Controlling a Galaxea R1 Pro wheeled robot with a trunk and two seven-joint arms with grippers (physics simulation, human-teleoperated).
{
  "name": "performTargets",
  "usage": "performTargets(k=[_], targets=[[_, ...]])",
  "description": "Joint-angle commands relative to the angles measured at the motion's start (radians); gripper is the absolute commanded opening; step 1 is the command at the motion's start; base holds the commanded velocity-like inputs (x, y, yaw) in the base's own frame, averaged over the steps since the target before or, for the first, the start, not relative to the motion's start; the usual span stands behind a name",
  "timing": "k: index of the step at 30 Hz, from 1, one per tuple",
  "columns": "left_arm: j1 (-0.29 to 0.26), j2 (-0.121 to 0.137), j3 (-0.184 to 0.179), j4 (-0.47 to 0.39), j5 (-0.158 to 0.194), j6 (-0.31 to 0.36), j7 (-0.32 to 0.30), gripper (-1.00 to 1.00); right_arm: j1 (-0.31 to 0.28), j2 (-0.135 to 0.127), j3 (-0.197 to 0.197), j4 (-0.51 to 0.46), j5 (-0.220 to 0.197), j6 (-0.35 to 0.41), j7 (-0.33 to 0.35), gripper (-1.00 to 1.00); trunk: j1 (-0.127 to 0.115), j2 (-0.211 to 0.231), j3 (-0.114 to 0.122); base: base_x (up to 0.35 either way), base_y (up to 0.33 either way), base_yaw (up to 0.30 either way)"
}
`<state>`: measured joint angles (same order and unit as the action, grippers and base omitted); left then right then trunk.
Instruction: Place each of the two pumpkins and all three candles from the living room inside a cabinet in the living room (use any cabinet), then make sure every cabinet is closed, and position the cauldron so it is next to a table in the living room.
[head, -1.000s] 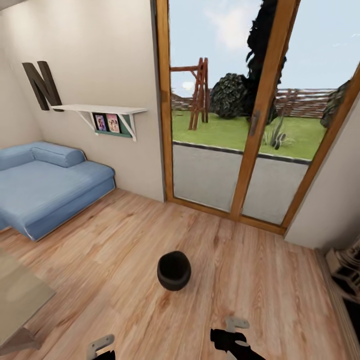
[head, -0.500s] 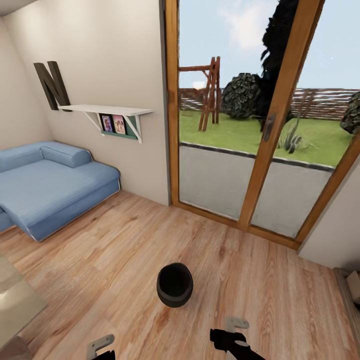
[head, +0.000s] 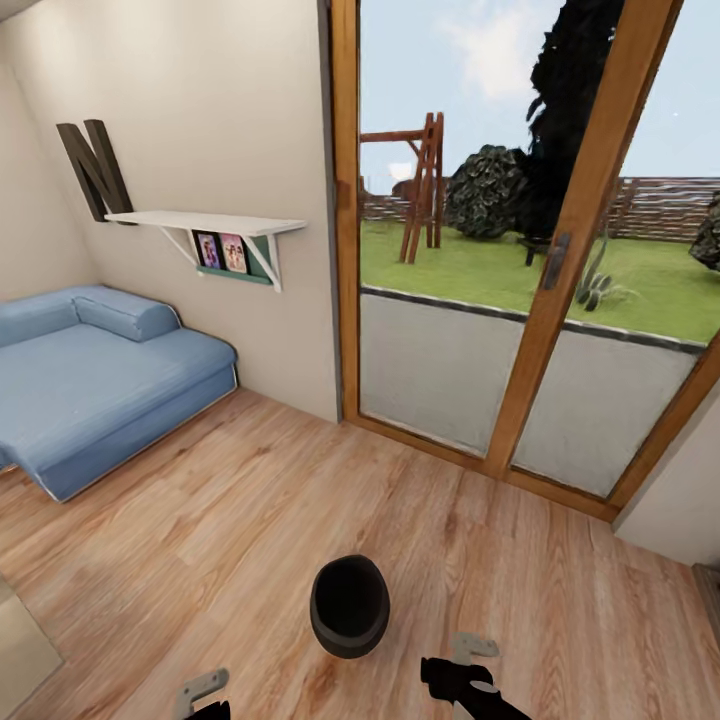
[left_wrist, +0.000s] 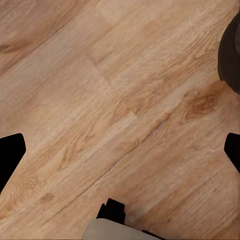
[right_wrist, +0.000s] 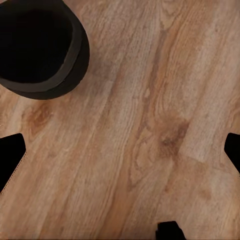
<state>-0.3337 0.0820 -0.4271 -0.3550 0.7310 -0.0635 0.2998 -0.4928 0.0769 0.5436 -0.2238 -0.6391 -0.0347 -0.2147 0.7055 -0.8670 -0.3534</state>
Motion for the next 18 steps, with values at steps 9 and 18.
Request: performTargets(k=[9, 18], targets=[[-0.001, 0.001, -0.009, -0.001, 0.007, -0.004, 0.006, 1.0, -0.001, 0.0, 0.009, 0.0, -0.01, -0.004, -0.006, 1.0, 0.001, -0.001, -0.001, 0.317, -0.088, 0.244], [-0.001, 0.001, -0.009, -0.001, 0.008, -0.004, 0.006, 1.0, -0.001, 0.001, 0.009, -0.003, -0.009, -0.003, -0.005, 1.0, 0.001, -0.001, -0.001, 0.305, -0.135, 0.041]])
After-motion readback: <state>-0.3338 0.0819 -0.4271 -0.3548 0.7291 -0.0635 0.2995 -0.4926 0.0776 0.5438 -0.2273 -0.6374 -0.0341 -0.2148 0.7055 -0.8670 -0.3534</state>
